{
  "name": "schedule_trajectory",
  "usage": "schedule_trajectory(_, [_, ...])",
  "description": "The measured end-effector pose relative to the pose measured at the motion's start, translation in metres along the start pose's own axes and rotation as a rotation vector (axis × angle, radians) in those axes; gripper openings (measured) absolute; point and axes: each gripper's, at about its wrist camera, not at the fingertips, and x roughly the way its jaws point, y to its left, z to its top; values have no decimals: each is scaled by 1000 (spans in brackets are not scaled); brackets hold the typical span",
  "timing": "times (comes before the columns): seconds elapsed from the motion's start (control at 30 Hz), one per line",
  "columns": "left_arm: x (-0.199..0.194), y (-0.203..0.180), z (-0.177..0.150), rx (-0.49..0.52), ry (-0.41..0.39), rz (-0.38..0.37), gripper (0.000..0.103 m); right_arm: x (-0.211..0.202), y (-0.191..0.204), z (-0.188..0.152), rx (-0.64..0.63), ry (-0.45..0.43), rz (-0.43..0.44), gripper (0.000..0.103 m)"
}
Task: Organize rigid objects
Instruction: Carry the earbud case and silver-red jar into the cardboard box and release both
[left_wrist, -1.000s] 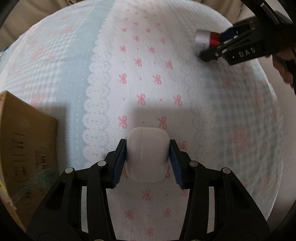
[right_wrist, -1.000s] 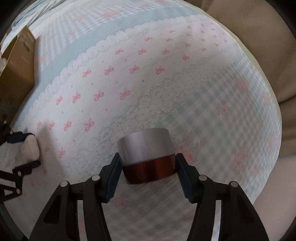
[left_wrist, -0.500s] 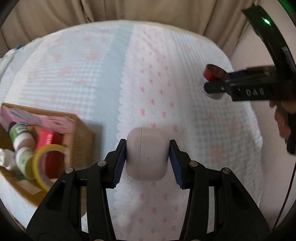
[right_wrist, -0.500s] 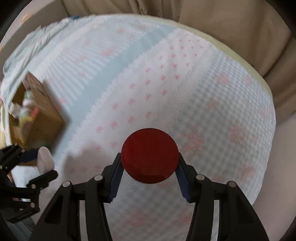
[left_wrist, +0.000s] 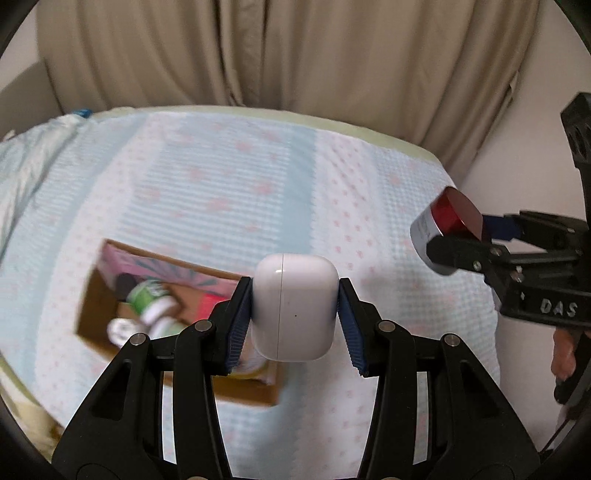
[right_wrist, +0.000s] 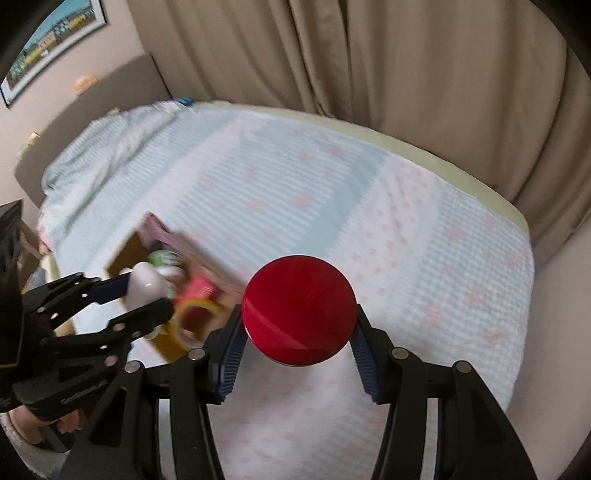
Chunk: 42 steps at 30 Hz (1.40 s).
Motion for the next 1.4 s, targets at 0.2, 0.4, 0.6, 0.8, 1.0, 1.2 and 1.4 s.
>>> schedule_trajectory(0.2, [-29, 64, 0, -45, 2, 38, 42, -4, 59, 10, -4, -18, 69, 50])
schedule_trajectory(0.4, [-35, 129, -6, -84, 36, 40, 42, 12, 111, 11, -9, 3, 79, 50])
schedule_trajectory(0.6, [-25, 183, -6, -50, 82, 2, 42, 30, 151, 19, 57, 15, 55, 50])
schedule_trajectory(0.8, [4, 230, -5, 3, 139, -35, 42, 66, 185, 25, 144, 50, 15, 50])
schedule_trajectory(1.0, [45, 267, -9, 38, 201, -67, 42, 108, 205, 27, 236, 75, -1, 50])
schedule_trajectory(1.2, [92, 290, -22, 32, 256, -100, 42, 151, 211, 26, 314, 96, -3, 50])
schedule_trajectory(1.4, [124, 303, -38, 24, 307, -103, 42, 195, 215, 22, 331, 120, 5, 50])
